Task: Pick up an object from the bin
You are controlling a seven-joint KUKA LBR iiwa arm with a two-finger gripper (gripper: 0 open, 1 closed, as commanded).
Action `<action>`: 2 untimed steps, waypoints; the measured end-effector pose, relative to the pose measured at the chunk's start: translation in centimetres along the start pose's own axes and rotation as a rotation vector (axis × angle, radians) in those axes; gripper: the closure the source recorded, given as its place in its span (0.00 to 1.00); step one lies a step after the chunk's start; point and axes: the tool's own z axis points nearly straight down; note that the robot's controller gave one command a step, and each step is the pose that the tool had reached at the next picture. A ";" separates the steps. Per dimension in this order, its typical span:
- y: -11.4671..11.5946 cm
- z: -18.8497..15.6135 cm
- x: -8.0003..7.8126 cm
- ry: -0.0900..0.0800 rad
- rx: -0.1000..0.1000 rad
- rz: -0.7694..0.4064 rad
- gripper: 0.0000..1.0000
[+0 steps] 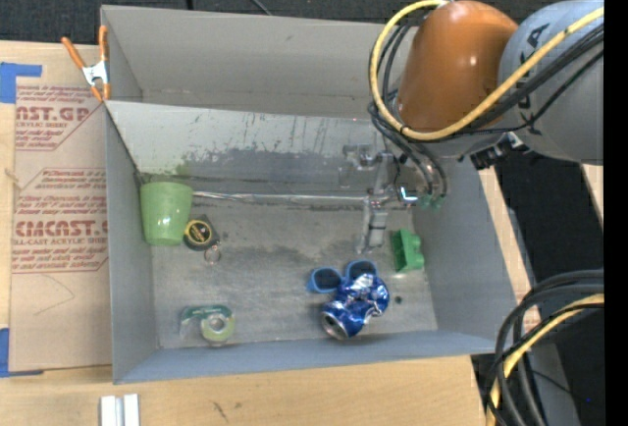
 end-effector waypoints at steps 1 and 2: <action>-4.7 11.8 7.9 0.004 0.000 -0.194 0.00; -4.6 11.4 7.5 -0.008 0.001 -0.195 1.00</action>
Offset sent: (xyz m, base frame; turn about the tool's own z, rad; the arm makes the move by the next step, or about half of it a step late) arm -0.0764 -0.0464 -0.1136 -0.1954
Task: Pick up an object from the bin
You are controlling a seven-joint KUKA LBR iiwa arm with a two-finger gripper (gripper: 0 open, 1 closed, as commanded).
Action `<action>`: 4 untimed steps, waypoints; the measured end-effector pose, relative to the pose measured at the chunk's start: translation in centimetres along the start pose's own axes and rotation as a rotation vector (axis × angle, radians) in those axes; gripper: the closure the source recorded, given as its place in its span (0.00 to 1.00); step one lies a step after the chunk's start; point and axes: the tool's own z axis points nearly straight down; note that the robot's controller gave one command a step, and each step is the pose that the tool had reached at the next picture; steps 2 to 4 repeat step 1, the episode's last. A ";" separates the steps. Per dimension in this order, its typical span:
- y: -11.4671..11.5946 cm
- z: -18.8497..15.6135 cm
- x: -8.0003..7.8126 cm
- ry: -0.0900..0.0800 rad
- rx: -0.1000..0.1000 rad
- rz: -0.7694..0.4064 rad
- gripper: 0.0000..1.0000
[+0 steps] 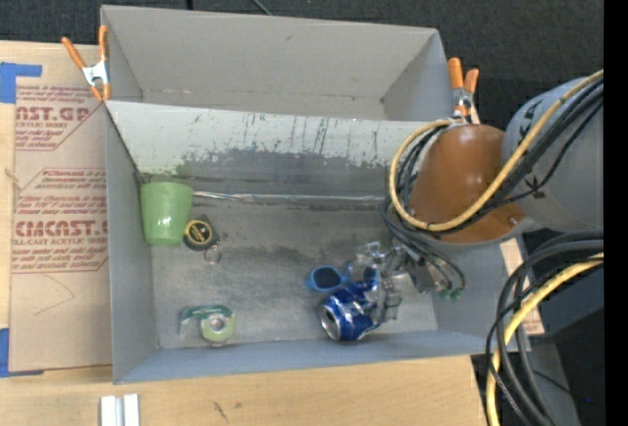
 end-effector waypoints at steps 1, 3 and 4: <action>1.6 -9.9 -1.7 -0.007 0.001 -0.037 1.00; 1.6 -9.9 -1.7 -0.007 0.001 -0.037 1.00; 1.6 -9.9 -1.7 -0.007 0.001 -0.037 1.00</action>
Offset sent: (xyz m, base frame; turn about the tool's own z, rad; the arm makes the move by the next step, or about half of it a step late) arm 0.0104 0.0183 0.0949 -0.0364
